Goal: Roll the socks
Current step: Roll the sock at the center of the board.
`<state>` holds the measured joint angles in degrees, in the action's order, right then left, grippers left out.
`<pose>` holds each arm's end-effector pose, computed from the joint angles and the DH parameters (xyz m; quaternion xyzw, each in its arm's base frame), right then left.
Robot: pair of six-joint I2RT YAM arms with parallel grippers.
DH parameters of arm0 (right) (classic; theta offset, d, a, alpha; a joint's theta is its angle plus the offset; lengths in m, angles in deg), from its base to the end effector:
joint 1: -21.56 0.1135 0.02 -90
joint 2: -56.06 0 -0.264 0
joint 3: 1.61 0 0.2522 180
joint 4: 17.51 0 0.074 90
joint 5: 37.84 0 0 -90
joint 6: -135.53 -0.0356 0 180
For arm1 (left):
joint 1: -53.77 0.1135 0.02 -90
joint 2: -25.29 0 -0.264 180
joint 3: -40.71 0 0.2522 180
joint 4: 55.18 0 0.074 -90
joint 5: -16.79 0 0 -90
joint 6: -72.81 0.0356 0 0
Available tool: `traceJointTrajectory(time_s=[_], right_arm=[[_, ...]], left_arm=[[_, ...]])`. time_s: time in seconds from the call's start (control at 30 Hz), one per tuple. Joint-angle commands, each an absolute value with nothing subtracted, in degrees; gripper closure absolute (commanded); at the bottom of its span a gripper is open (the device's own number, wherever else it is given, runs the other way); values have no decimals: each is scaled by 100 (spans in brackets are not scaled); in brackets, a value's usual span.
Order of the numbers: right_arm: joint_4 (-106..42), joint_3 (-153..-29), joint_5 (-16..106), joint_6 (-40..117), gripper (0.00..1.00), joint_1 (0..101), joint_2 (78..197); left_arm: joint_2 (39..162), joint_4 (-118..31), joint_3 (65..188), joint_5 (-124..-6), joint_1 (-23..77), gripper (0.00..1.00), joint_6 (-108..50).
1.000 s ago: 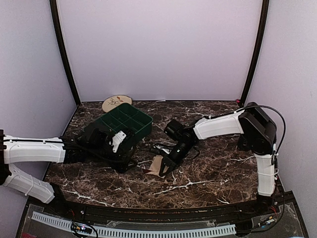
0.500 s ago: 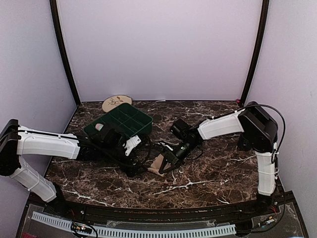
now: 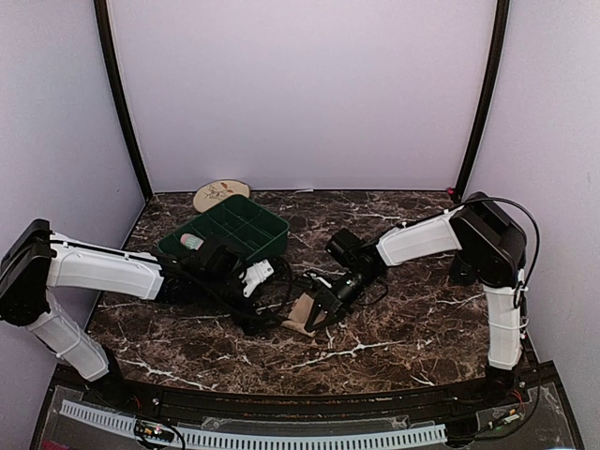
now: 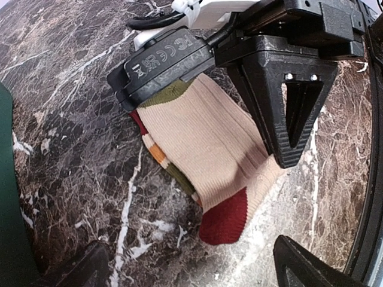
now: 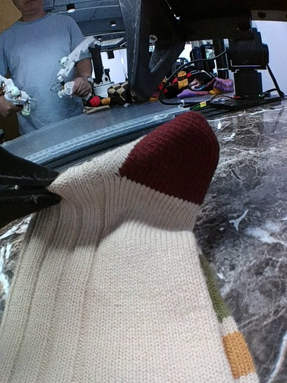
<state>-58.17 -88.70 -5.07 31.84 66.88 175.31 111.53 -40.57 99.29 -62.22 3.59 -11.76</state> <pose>0.2530 0.2984 0.1205 0.3054 -0.8157 -0.4767 0.1191 0.1912 -0.2399 0.1866 0.4589 0.7871 -0.2343 0.3391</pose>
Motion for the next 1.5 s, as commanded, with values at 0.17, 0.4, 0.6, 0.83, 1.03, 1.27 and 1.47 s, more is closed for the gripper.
traceJointTrajectory(time_s=[0.17,0.4,0.6,0.83,1.03,1.27,1.47], right_arm=[[-5744,-8871,-663,3151,100,6655,17588],[-5788,-8910,-665,3160,100,6633,17616],[-5915,-8965,-638,3240,100,6597,17626],[-5939,-8971,-654,3252,100,6574,17621],[-5956,-8974,-663,3261,100,6559,17644],[-5952,-8947,-680,3270,100,6542,17631],[-5966,-8917,-657,3302,100,6541,17613]], left_arm=[[11333,-4047,10188,-6563,-9,1,-300],[11309,-4376,10020,-7060,-377,8,398],[11446,-4615,9939,-7213,-415,18,621],[11758,-4654,10084,-7151,-424,42,759],[11847,-4617,10151,-6896,-424,43,722],[11940,-4579,10281,-6700,-424,50,750],[12113,-4470,10457,-6528,-424,64,739]])
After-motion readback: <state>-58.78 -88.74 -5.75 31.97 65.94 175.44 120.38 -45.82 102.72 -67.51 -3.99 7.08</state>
